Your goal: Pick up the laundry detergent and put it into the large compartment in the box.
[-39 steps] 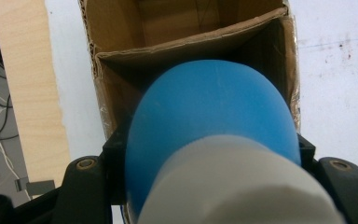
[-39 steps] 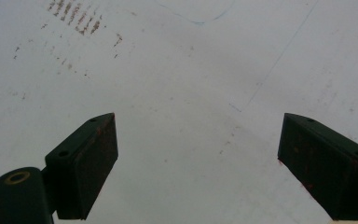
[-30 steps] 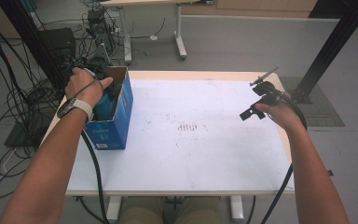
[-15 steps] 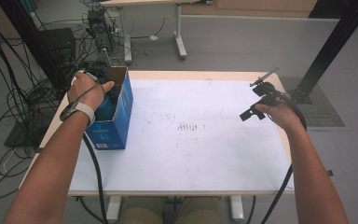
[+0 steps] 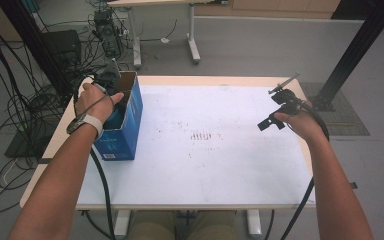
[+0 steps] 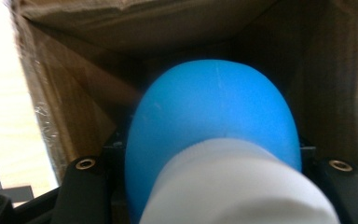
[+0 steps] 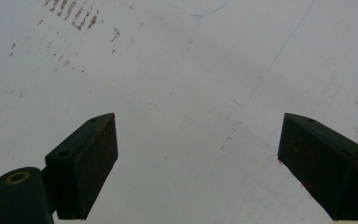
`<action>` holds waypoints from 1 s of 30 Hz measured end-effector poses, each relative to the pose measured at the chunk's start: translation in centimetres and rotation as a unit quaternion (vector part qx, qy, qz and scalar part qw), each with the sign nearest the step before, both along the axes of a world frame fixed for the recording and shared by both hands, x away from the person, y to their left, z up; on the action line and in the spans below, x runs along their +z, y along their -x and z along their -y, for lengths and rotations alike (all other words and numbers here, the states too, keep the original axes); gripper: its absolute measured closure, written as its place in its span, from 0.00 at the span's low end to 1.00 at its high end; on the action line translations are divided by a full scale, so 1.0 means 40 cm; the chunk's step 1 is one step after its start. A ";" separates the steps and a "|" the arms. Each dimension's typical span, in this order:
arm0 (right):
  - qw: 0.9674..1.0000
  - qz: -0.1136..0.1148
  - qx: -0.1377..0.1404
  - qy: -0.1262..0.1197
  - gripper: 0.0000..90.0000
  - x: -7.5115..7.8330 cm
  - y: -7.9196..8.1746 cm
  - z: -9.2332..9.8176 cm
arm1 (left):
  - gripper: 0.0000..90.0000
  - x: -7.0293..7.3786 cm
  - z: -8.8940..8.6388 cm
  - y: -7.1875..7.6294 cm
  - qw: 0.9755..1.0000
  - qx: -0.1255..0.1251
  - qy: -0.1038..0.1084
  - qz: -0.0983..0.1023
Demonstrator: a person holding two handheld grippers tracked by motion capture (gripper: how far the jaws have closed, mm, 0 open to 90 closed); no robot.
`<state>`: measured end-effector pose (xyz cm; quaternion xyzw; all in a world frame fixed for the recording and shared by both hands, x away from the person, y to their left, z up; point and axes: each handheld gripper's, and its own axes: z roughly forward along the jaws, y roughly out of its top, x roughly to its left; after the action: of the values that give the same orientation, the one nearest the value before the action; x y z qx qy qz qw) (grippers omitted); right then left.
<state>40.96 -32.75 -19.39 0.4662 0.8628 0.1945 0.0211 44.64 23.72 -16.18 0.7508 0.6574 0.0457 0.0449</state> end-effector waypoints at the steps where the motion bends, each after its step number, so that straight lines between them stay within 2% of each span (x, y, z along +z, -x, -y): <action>1: 1.000 0.000 -0.001 0.000 0.13 0.000 0.000 0.000 | 0.44 0.001 0.000 -0.001 1.000 -0.001 0.000 -0.001; 30: 1.000 0.002 -0.001 0.001 0.13 0.003 0.009 0.000 | 0.43 -0.003 -0.007 -0.001 1.000 -0.002 0.003 -0.002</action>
<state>40.60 -32.73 -19.29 0.4669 0.8624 0.1944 0.0238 44.68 24.01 -16.28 0.7521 0.6561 0.0422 0.0461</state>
